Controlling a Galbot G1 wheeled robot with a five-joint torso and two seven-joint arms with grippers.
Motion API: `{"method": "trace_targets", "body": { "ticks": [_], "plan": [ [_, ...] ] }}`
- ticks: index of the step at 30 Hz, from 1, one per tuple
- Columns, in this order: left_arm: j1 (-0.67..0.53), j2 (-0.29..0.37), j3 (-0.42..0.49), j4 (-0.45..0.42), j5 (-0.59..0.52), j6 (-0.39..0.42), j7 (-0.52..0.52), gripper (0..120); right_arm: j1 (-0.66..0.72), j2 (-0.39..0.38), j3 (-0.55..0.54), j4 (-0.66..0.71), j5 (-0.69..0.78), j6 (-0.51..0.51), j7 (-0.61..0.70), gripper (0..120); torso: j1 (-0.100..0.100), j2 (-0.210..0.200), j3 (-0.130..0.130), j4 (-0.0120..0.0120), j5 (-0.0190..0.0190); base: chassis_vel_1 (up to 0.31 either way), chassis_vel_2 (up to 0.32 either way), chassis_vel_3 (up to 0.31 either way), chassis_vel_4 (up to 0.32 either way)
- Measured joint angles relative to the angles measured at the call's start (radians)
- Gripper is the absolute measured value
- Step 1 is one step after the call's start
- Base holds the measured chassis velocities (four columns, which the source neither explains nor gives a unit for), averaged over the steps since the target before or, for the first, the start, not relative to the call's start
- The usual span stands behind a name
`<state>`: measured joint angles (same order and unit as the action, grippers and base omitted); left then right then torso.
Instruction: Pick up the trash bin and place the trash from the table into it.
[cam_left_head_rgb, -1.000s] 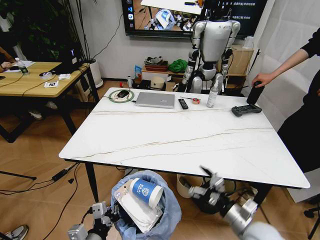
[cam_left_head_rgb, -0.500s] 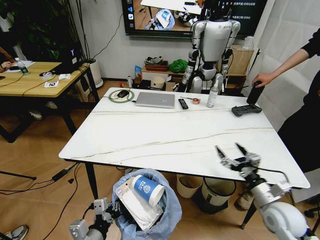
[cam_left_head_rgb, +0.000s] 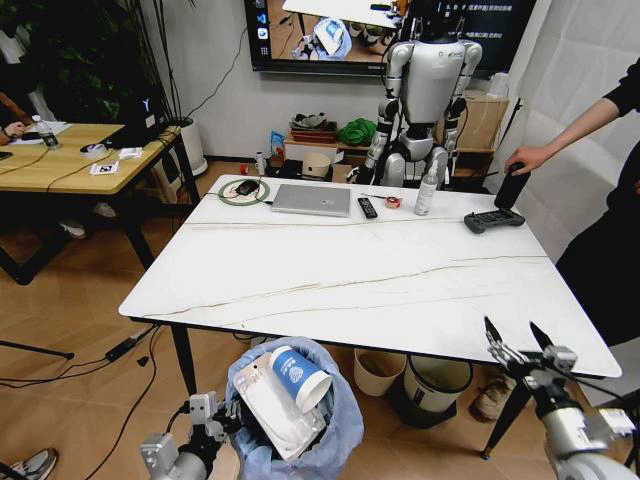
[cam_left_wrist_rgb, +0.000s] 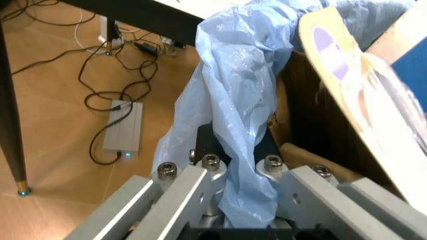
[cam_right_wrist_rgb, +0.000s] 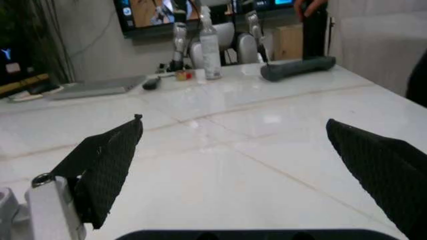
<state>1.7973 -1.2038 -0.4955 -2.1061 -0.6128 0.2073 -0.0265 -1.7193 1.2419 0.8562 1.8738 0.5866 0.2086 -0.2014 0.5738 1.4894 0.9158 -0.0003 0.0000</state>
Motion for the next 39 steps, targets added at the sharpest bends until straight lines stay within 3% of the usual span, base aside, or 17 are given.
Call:
{"method": "trace_targets", "body": {
  "ticks": [5,19,39],
  "plan": [
    [-0.024,0.024,0.014,0.017,-0.001,0.0,0.0,0,-0.057,0.07,0.051,0.004,-0.036,0.018,0.005,100,0.0,0.0,0.0,0.0002,-0.0001,0.0,0.0,0.0,0.0],
    [-0.05,0.062,0.015,0.032,-0.017,0.0,0.0,0,-0.144,0.131,0.126,0.002,-0.082,0.076,0.012,100,0.0,0.0,0.0,0.0001,0.0001,0.0,0.0,0.0,0.0],
    [-0.044,0.051,0.001,0.047,-0.028,-0.004,0.005,0,-0.137,0.138,0.096,0.006,-0.092,0.082,0.026,100,0.0,0.0,0.0,0.0002,0.0,0.0,0.0,0.0,0.0]
  ]
}}
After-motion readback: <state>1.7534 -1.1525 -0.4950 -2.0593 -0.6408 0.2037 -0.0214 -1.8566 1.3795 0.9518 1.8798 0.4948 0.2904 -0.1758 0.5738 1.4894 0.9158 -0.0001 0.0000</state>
